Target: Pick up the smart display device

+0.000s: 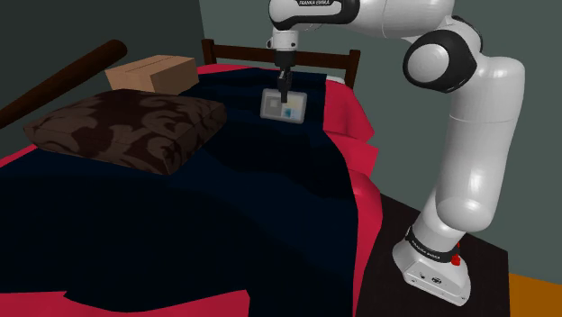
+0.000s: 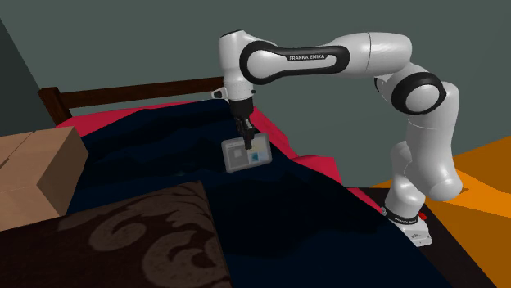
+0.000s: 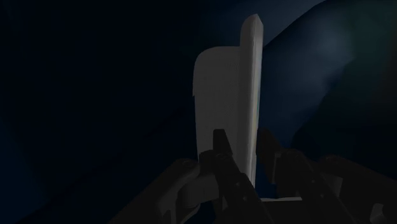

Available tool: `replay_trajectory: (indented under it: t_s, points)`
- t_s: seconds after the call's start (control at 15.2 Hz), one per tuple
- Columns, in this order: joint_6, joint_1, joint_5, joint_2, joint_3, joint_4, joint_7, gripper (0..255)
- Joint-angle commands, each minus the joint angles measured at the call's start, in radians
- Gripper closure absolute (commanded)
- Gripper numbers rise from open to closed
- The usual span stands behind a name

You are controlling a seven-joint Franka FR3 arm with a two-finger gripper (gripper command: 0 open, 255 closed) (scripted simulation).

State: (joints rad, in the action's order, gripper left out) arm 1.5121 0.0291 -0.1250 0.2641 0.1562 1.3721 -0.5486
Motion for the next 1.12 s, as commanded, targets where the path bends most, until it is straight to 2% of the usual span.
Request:
replay_trajectory:
  t_s: [0.0, 1.06]
  points:
    - [0.002, 0.001, 0.0, 0.001, -0.001, 0.002, 0.002, 255]
    - [-0.257, -0.023, -0.019, 0.101, 0.001, -0.357, 0.018, 255]
